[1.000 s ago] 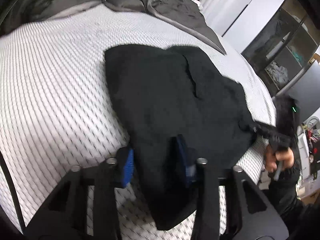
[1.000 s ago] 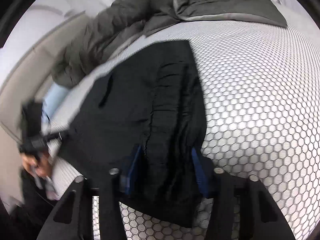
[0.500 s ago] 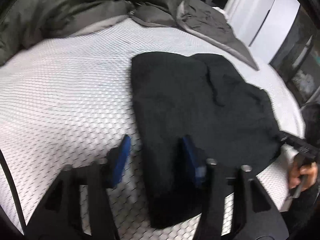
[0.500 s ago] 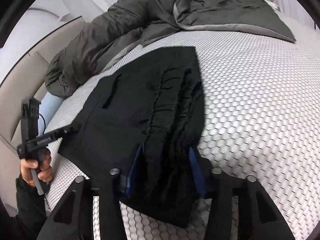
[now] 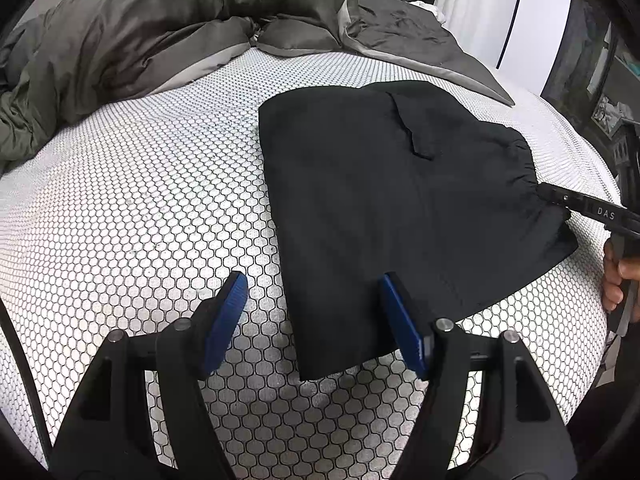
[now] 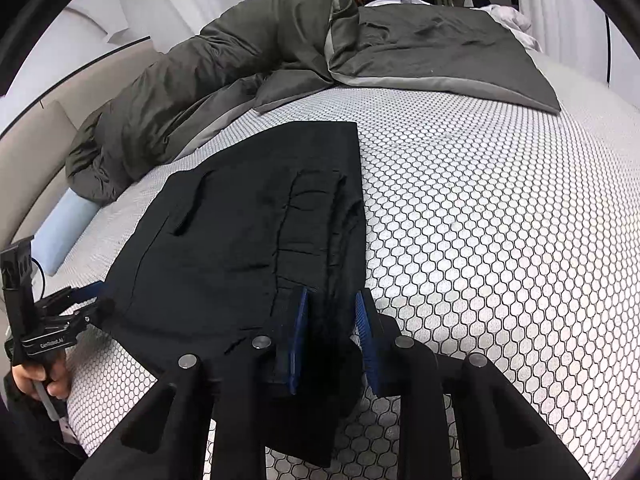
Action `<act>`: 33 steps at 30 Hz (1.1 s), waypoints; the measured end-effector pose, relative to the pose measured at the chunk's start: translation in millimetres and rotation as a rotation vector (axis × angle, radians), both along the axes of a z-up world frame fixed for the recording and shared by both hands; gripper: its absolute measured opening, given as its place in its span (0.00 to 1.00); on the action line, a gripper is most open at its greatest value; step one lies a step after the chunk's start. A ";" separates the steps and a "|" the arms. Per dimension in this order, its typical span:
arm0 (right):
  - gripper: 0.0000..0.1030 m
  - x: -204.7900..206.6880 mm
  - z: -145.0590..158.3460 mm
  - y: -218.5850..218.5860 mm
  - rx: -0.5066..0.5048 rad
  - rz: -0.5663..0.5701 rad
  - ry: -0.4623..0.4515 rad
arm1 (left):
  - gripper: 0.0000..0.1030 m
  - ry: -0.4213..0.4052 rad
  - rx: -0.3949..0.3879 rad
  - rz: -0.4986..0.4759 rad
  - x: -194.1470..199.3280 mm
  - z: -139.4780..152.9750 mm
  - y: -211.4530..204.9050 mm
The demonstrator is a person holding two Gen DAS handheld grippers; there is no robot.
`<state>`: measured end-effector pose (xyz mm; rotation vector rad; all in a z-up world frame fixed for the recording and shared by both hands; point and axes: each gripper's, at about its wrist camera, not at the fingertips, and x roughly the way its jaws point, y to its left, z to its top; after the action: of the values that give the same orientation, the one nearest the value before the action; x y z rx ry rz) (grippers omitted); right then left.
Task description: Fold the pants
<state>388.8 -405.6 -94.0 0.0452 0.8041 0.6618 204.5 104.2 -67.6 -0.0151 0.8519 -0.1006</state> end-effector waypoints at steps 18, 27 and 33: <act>1.00 -98.5 34.5 -33.2 0.182 0.083 -0.332 | 0.99 -0.408 -0.020 0.057 -110.7 52.3 -28.4; 1.00 -128.2 23.3 -34.0 0.195 0.098 -0.460 | 0.99 -0.463 0.039 0.076 -126.0 38.9 -50.1; 1.00 -126.7 21.1 -27.7 0.190 0.104 -0.459 | 0.99 -0.473 0.026 0.078 -116.5 38.4 -49.9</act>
<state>262.2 -433.3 -72.9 0.0221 0.3018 0.8076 87.9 54.3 -29.2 -0.0004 0.3793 -0.0172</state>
